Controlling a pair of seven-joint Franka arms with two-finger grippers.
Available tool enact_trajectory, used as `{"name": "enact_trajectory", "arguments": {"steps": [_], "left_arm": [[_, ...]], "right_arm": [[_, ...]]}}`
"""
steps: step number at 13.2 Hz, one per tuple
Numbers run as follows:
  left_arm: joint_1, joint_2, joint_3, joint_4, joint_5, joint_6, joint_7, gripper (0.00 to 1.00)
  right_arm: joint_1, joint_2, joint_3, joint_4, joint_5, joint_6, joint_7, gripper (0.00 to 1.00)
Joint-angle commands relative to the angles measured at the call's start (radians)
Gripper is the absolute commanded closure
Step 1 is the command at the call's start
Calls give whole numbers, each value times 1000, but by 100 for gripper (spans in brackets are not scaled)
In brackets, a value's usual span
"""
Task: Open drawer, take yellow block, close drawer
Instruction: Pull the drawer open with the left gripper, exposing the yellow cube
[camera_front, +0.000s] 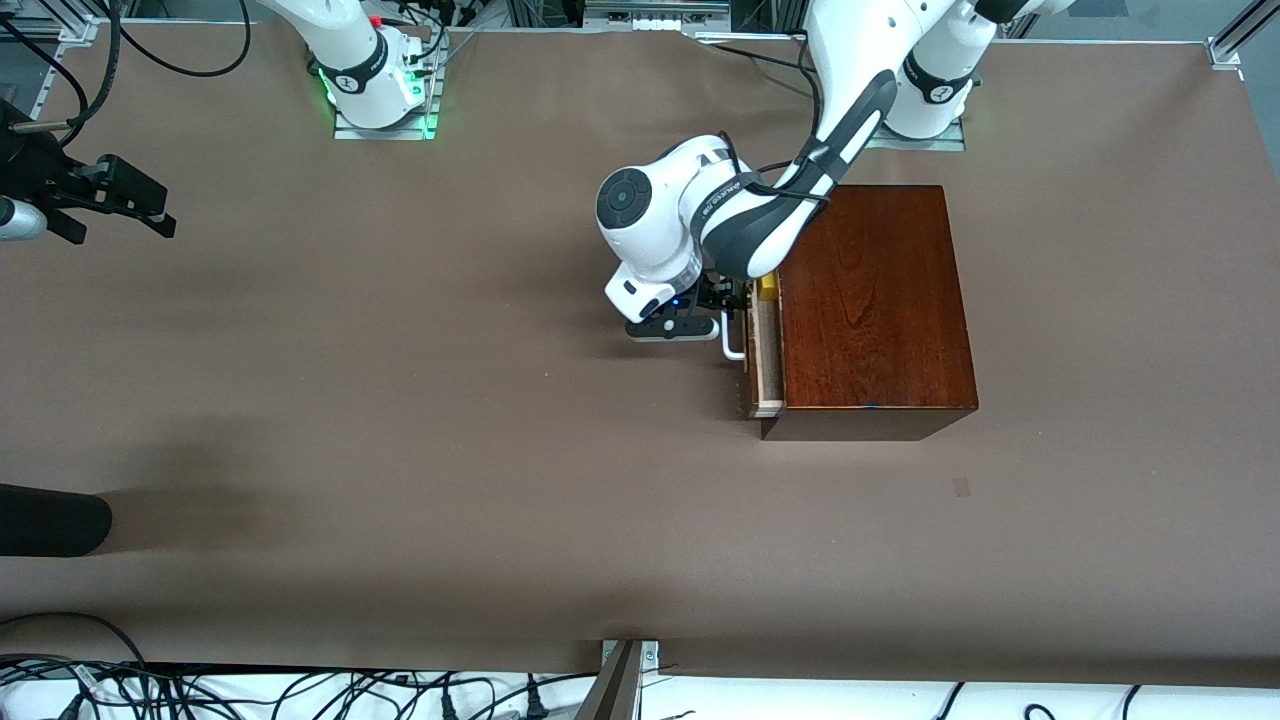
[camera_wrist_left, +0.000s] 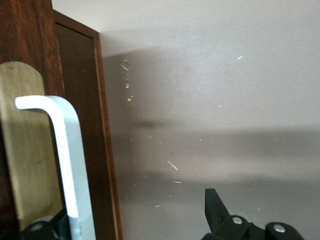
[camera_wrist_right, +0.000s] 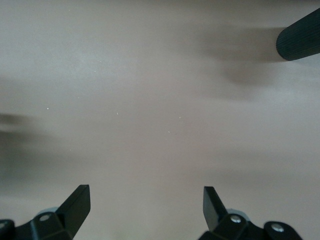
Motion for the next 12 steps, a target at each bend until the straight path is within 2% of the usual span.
{"name": "enact_trajectory", "arguments": {"steps": [1,5,10,12], "left_arm": [[-30,48,-12,44,9,60,-62,0],[-73,131,-12,172,9,65,-128,0],[-79,130,-8,193,11,57,-123,0],[-76,130,-9,234,9,25,-119,0]], "right_arm": [[-5,12,-6,20,-3,-18,-5,0],[-5,12,-6,20,-3,-18,-3,0],[-5,12,-6,20,-3,-18,-3,0],[-5,12,-6,20,-3,-18,-3,0]]}}
